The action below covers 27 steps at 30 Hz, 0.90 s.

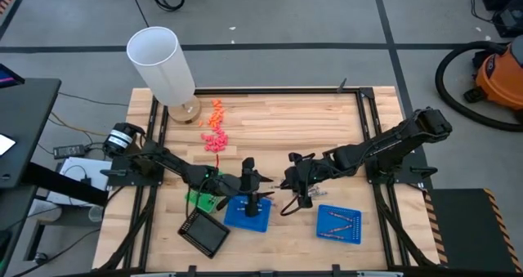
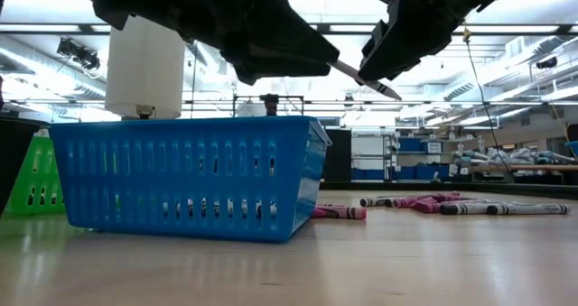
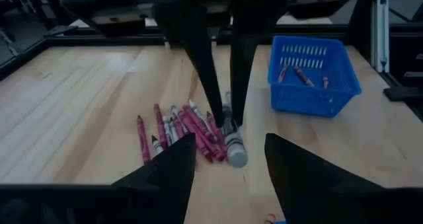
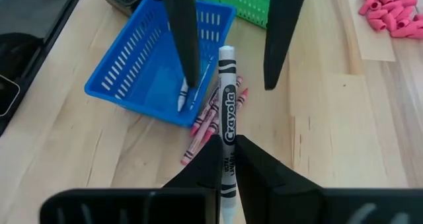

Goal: Sort crayons
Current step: Put the white crayon into the left blue basket

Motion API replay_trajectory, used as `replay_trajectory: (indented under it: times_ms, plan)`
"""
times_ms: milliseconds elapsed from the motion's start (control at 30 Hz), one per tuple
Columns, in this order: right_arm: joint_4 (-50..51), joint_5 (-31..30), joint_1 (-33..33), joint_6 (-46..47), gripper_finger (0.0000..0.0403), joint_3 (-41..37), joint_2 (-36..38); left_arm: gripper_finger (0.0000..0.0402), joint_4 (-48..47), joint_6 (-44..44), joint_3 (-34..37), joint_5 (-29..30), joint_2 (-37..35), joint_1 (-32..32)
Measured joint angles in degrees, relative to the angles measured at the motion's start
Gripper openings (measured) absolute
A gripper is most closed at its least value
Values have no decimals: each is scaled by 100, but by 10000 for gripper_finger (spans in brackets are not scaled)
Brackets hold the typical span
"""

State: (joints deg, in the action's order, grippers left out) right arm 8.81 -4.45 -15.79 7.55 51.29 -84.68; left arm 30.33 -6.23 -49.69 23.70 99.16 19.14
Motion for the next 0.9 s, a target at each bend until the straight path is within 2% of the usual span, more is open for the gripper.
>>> replay_trajectory:
  times_ms: [133, 667, 767, 900]
  plan:
    - [-19, 0, 0, 2, 39, 0, 0, 168, 42, -30, 0, 0, 30, -21]
    - [-10, -29, 0, 6, 40, 0, 0, 32, 194, -17, 0, 0, 41, -40]
    - [1, 16, 2, 44, 53, 0, 0, 26, 139, -18, 0, 0, 39, -42]
    - [205, 222, 0, 184, 91, 4, 131, 35, -141, -138, 4, -1, 32, -40]
